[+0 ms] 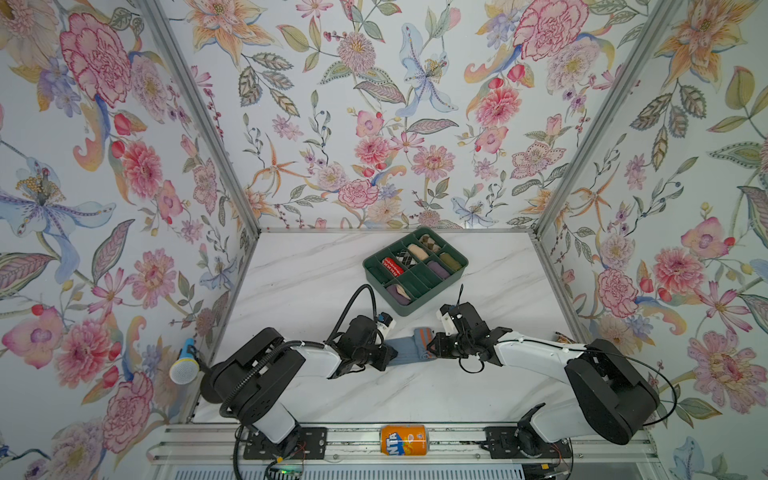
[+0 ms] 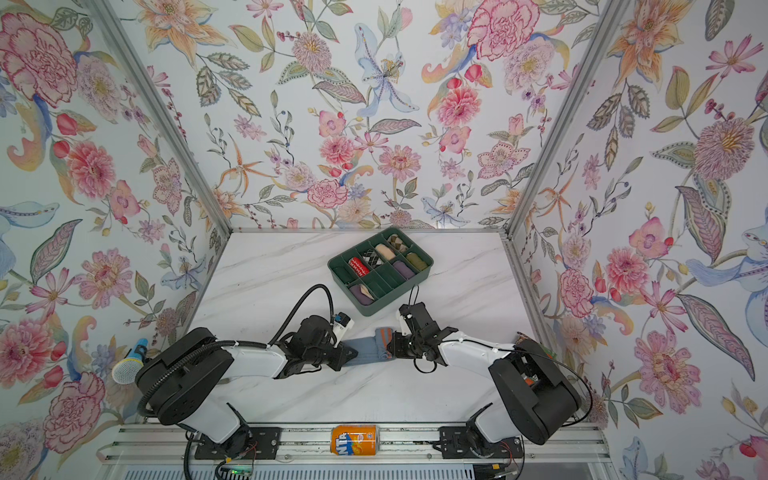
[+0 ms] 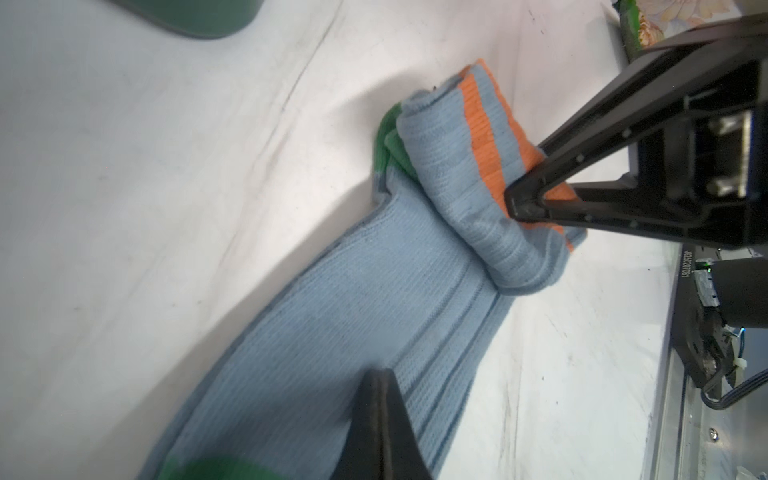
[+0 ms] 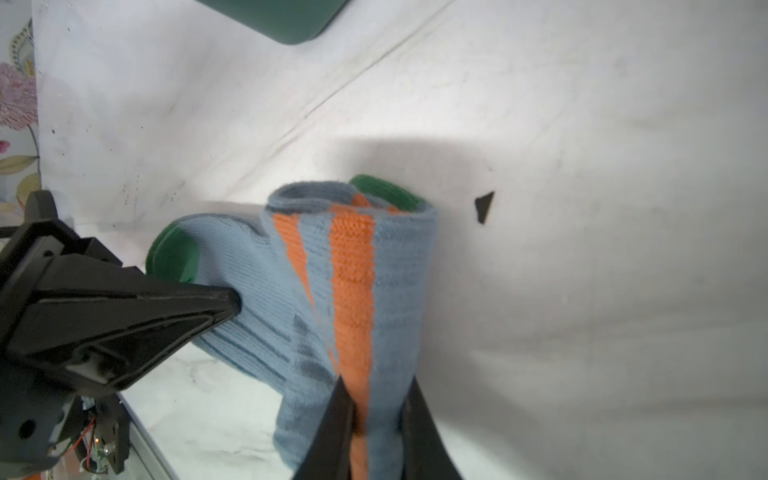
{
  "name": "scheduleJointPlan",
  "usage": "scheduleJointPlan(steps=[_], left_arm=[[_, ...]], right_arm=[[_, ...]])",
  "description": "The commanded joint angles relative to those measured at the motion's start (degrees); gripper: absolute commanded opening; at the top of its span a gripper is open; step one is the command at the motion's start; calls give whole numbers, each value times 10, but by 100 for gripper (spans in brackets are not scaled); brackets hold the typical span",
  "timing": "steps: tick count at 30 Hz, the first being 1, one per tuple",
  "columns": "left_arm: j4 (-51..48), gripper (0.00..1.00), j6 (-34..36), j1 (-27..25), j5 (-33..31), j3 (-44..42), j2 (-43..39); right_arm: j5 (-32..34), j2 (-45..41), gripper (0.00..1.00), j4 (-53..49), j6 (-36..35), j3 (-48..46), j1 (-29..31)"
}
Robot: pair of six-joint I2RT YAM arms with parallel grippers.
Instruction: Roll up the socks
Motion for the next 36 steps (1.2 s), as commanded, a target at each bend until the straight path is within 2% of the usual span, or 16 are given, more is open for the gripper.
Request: scheduleJointPlan(steps=[1, 6, 11, 14, 18, 23, 36], left_arm=[[-59, 0, -12, 25, -34, -52, 50], [-5, 0, -28, 32, -13, -67, 88], [32, 0, -38, 38, 3, -73, 113], [30, 0, -37, 38, 6, -69, 112], [14, 0, -36, 36, 9, -57, 97], [-20, 0, -30, 31, 8, -38, 70], [-90, 0, -37, 17, 17, -7, -24]], right_arm=[[40, 11, 16, -67, -49, 11, -12], [48, 11, 16, -90, -87, 22, -13], [140, -7, 16, -159, -115, 49, 2], [160, -21, 16, -172, -108, 55, 10], [211, -20, 16, -188, -79, 77, 56], [306, 22, 16, -251, -53, 134, 111], [418, 141, 15, -364, -29, 248, 182]])
